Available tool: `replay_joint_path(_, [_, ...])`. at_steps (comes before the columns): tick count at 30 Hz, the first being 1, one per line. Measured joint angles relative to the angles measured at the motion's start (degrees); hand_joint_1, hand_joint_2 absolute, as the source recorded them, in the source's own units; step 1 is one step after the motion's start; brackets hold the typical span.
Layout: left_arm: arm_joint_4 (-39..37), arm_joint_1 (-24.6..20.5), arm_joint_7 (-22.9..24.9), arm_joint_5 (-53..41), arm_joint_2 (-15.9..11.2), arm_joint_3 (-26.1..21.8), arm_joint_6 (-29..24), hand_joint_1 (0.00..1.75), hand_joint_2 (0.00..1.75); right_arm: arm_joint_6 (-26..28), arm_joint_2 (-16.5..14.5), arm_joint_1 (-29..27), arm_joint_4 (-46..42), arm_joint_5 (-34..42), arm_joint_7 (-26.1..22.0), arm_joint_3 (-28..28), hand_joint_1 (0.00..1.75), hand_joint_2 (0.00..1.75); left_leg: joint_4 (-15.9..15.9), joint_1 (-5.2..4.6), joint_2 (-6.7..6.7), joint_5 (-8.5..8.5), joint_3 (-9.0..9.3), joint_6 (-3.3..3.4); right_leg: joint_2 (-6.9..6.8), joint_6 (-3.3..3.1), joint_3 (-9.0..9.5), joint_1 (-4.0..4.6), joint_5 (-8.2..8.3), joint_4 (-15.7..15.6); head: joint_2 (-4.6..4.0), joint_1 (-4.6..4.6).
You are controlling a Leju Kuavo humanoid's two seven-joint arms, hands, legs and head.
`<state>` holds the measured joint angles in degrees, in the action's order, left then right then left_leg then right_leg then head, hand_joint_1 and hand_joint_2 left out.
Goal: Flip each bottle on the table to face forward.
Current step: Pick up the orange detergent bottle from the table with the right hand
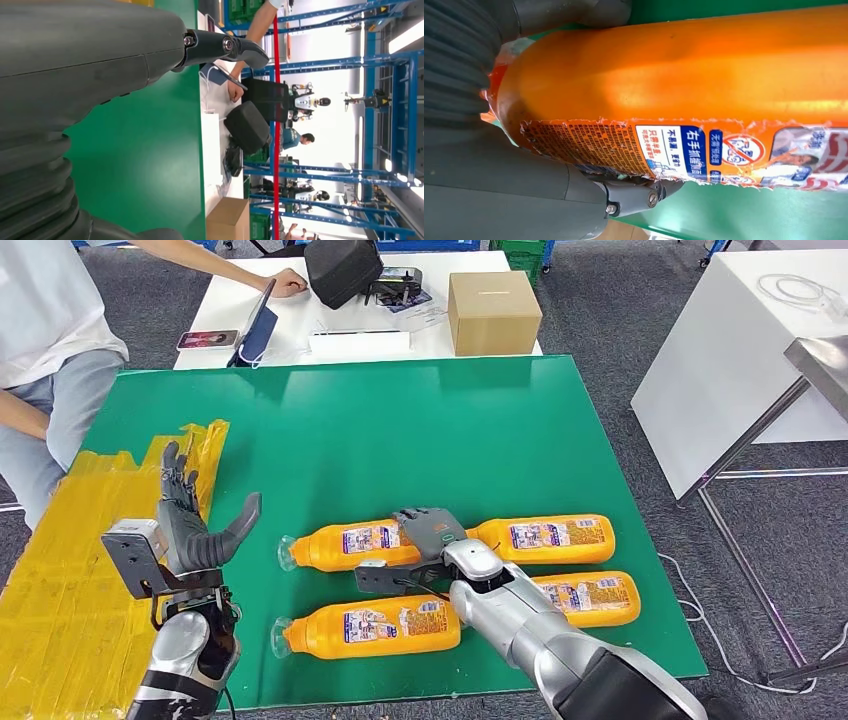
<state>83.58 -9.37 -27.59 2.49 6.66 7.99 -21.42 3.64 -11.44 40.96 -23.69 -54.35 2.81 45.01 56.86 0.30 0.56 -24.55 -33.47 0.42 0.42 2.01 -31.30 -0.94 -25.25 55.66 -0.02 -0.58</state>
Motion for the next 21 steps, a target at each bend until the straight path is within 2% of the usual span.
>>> replay_joint_path(8, [-0.02, -0.01, 0.13, 0.0, 0.25, 0.32, 0.04, 0.0, 1.75, 0.56, -0.06, 0.5, 0.87, -2.23, 1.0, 0.67, 1.75, 1.75, 0.0, 0.0, 0.0, 0.0, 0.06, 0.0, 0.0, 0.0, 0.07, 0.0, 0.0, 0.0, 0.0, 0.01])
replay_joint_path(13, [-0.02, 0.08, 0.21, 0.0, 0.34, 0.31, 0.03, 0.0, 1.75, 5.19, -0.08, 0.16, 0.98, -3.61, 1.52, 0.99, 1.75, 1.75, 0.0, 0.0, 0.0, 0.0, 0.06, 0.0, 0.0, 0.0, 0.07, 0.0, 0.0, 0.0, 0.0, 0.01])
replay_joint_path(16, [0.32, 0.7, 0.3, 0.0, 0.34, 0.29, -0.02, 0.0, 1.75, 11.43, -0.08, -0.71, 0.9, -3.91, 1.31, 0.87, 1.75, 1.75, 0.0, 0.0, 0.0, 0.0, 0.04, 0.0, 0.0, 0.0, 0.07, 0.0, 0.0, 0.01, 0.0, 0.0])
replay_joint_path(21, [2.39, 3.1, 0.61, -0.57, 0.34, 0.25, -0.16, 0.0, 1.75, 28.16, 0.08, -3.66, -1.88, -2.73, -2.15, -2.26, 1.75, 1.75, 0.0, 0.0, 0.0, -0.01, -0.04, -0.01, 0.0, 0.0, -0.03, 0.0, 0.0, 0.01, 0.0, 0.0])
